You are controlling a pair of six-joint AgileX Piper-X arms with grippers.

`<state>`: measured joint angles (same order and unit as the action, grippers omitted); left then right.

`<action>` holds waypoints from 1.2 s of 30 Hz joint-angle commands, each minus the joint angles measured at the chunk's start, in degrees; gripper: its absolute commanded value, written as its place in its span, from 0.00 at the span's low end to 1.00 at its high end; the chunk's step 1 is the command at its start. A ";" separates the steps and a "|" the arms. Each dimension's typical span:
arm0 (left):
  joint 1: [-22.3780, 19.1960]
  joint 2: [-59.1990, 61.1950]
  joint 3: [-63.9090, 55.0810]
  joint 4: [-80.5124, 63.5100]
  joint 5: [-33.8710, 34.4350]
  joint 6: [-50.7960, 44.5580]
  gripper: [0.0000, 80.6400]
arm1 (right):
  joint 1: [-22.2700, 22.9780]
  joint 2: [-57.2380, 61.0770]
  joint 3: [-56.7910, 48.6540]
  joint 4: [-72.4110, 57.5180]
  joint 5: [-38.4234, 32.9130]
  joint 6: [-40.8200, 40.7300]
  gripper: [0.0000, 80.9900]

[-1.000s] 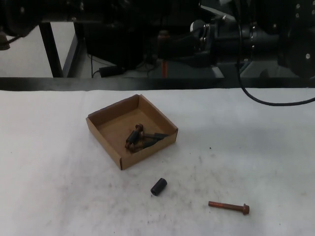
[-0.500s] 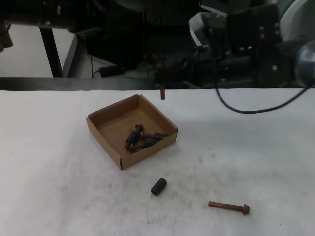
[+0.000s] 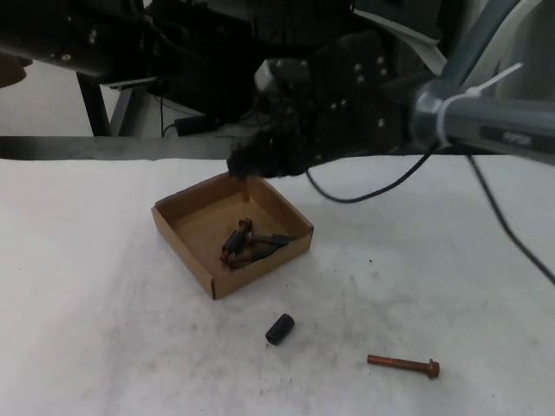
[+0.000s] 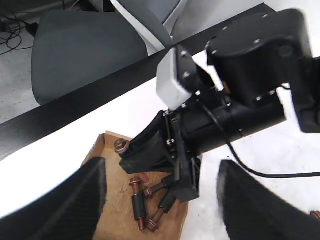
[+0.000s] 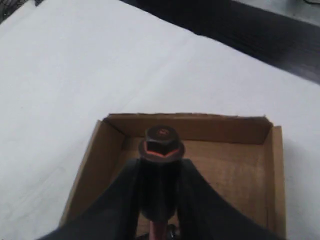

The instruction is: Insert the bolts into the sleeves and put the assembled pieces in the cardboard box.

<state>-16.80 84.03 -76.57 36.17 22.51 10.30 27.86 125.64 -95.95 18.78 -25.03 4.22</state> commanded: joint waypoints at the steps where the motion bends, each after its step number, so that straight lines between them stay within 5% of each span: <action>1: -1.87 -1.13 -0.20 0.26 -1.77 0.01 0.75 | 0.24 -0.34 -0.80 0.18 0.77 0.15 0.00; 15: -5.30 -1.57 -0.20 2.54 -1.91 0.01 0.75 | 1.33 3.47 -0.86 1.05 1.97 -0.42 0.02; 18: -5.30 -2.16 1.02 3.64 -1.91 0.01 0.75 | 1.15 3.47 -1.08 1.17 0.41 -0.26 0.25; 22: -5.30 -4.18 5.27 3.63 -5.56 0.12 0.75 | 1.15 3.33 -1.38 2.25 0.71 4.62 0.92; 23: -5.30 -4.81 6.47 3.63 -7.78 -0.01 0.75 | 1.15 3.33 -2.04 4.39 0.36 5.21 1.00; 30: -5.30 -9.15 12.49 4.98 -13.56 -0.14 0.75 | 1.43 3.14 -9.11 27.49 0.27 -1.91 0.82; 36: -5.30 -9.79 12.92 12.98 -13.44 -2.60 0.75 | 2.40 2.94 -17.12 36.33 0.27 -3.19 0.81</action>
<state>-21.87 75.08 -63.62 47.44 9.81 8.48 29.67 129.48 -109.97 52.50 -24.52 1.98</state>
